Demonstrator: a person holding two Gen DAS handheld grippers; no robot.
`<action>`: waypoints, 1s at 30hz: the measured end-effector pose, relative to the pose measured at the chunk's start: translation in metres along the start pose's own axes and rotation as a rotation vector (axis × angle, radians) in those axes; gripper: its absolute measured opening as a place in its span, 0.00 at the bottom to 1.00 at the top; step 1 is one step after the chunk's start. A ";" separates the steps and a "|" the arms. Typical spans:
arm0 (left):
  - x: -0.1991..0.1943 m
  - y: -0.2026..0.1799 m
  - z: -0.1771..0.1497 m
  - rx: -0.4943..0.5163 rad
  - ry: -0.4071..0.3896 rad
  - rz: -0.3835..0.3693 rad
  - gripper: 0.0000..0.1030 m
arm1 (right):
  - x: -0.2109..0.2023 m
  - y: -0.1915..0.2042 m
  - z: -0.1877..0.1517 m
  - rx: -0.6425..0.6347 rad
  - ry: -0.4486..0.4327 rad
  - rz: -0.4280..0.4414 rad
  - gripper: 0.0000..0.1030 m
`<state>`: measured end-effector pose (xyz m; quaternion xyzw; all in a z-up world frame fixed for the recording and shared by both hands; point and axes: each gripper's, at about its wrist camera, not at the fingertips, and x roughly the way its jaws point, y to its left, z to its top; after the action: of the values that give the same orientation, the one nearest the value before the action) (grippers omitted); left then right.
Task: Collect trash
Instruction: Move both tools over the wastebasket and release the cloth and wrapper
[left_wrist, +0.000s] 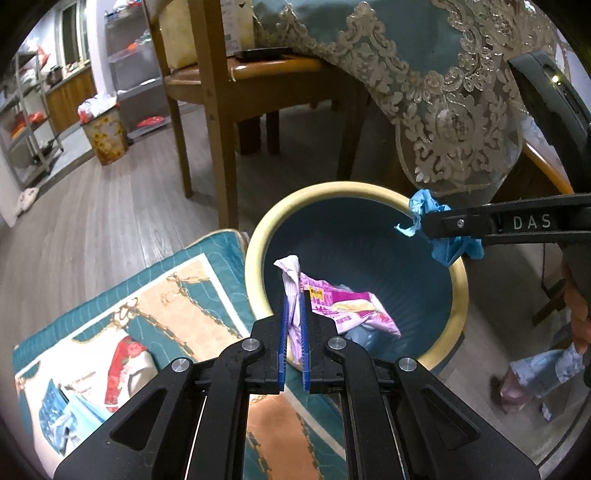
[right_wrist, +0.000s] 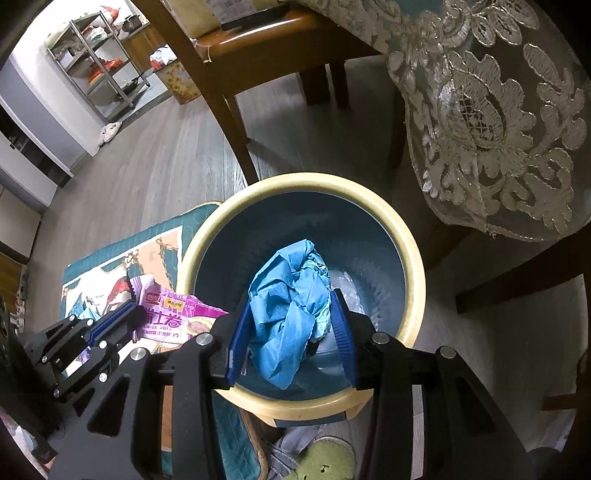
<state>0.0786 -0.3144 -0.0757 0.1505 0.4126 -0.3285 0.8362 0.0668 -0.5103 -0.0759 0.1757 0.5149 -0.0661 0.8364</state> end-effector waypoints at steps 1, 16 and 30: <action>0.000 0.001 0.000 -0.001 -0.001 -0.001 0.08 | -0.001 0.000 0.000 0.001 -0.008 -0.003 0.49; -0.013 0.006 0.001 0.001 -0.044 0.033 0.69 | -0.014 0.002 0.003 0.008 -0.079 0.001 0.89; -0.042 0.038 -0.004 -0.037 -0.084 0.089 0.88 | -0.024 0.024 0.009 -0.011 -0.125 0.044 0.94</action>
<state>0.0827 -0.2662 -0.0456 0.1392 0.3761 -0.2895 0.8691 0.0702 -0.4932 -0.0456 0.1778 0.4580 -0.0556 0.8692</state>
